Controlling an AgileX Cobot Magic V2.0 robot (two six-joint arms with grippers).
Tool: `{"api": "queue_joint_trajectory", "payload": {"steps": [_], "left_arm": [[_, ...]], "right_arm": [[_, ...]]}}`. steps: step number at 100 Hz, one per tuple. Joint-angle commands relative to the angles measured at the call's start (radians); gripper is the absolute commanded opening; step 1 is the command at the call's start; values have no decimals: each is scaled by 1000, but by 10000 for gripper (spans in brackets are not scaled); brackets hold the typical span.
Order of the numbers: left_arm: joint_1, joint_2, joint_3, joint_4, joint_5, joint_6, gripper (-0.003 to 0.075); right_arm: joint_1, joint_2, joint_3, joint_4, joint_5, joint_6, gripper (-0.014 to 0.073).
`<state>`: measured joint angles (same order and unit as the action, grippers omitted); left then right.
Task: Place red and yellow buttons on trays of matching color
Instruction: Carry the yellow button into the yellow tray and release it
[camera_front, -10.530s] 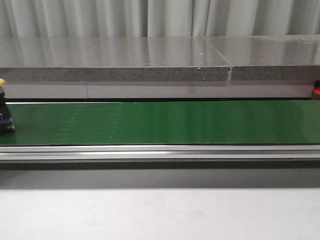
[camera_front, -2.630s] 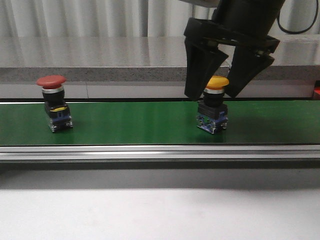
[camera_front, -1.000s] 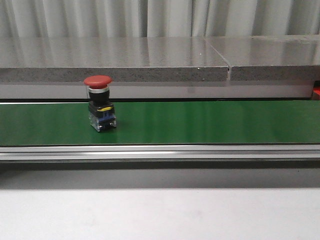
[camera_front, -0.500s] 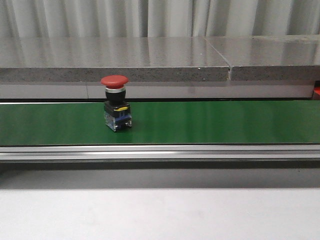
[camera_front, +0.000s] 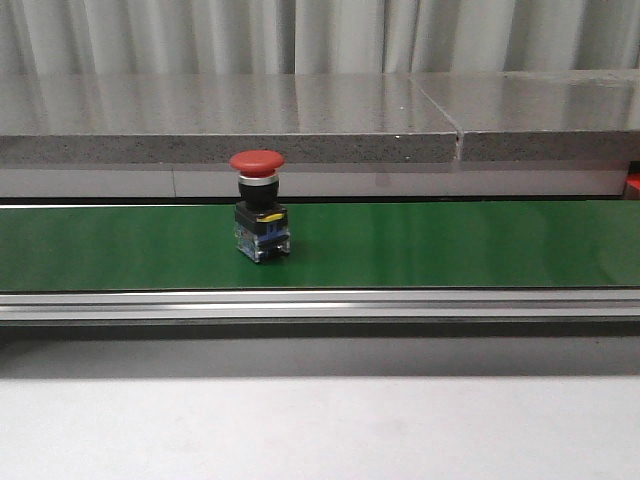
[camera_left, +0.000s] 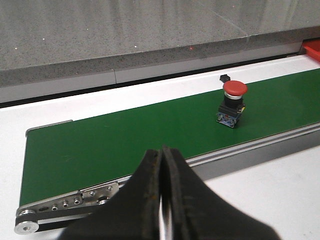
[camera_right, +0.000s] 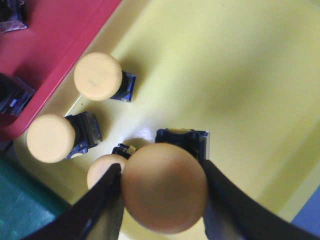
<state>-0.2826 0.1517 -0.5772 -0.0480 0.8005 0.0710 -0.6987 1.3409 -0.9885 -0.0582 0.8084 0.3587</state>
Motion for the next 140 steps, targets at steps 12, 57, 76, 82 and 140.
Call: {"api": "queue_joint_trajectory", "payload": {"steps": [12,57,76,82,140], "left_arm": [[-7,12,-25,-14,-75,-11,-21],[-7,12,-25,-14,-79,-11,-21],[-7,12,-25,-14,-79,-11,-21],[-7,12,-25,-14,-79,-11,-21],[-7,12,-25,-14,-81,-11,-21]], "right_arm": [[-16,41,-7,-3,-112,13,111],[-16,133,58,67,-267,13,114],[-16,160,67,73,-316,13,114],[-16,168,67,74,-316,13,114],[-16,183,67,95,-334,13,508]]}}
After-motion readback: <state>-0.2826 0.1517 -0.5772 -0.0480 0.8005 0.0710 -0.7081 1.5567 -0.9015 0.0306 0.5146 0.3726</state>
